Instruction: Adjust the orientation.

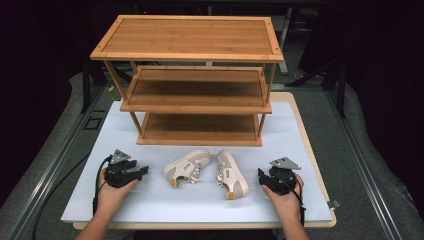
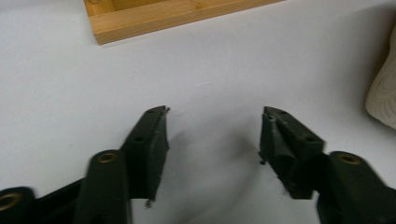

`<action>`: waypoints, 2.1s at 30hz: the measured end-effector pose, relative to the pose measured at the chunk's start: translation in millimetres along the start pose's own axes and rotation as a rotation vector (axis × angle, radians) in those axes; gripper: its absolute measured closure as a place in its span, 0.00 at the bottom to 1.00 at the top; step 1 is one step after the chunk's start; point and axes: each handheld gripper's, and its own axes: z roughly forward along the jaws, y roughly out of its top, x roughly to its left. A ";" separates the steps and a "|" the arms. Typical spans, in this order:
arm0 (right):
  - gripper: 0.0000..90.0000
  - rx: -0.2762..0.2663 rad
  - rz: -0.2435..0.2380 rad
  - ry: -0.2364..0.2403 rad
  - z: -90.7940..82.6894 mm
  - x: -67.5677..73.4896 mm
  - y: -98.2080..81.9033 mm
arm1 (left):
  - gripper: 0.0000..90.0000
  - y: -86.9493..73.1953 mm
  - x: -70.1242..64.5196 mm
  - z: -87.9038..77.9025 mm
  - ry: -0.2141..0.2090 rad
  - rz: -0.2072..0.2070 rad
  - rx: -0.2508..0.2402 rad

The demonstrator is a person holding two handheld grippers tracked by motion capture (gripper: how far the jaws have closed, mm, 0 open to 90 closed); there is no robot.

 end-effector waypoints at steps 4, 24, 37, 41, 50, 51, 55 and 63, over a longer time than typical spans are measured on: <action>0.46 -0.064 -0.013 -0.023 -10.5 4.8 4.1 | 0.53 1.8 -5.7 -5.6 0.000 0.025 -0.023; 0.58 -0.112 0.007 0.045 -22.2 13.3 6.6 | 0.95 19.2 -41.8 -29.9 -0.179 0.118 -0.110; 0.57 -0.114 0.044 0.059 -21.0 9.5 5.6 | 0.99 26.3 -52.4 -26.5 -0.211 0.118 -0.114; 0.57 -0.120 0.058 0.064 -21.6 8.3 5.7 | 0.85 28.1 -63.3 -28.0 -0.270 0.138 -0.128; 0.56 -0.120 0.074 0.068 -21.2 6.4 5.3 | 0.51 25.7 -86.8 -20.0 -0.312 0.210 -0.116; 0.56 -0.120 0.077 0.070 -21.1 5.8 5.2 | 0.51 25.5 -89.0 -20.0 -0.309 0.219 -0.119; 0.56 -0.121 0.093 0.070 -21.2 3.3 4.7 | 0.48 24.4 -91.6 -20.1 -0.298 0.252 -0.122; 0.56 -0.120 0.124 0.077 -20.2 0.5 3.7 | 0.34 24.4 -90.5 -16.8 -0.327 0.288 -0.126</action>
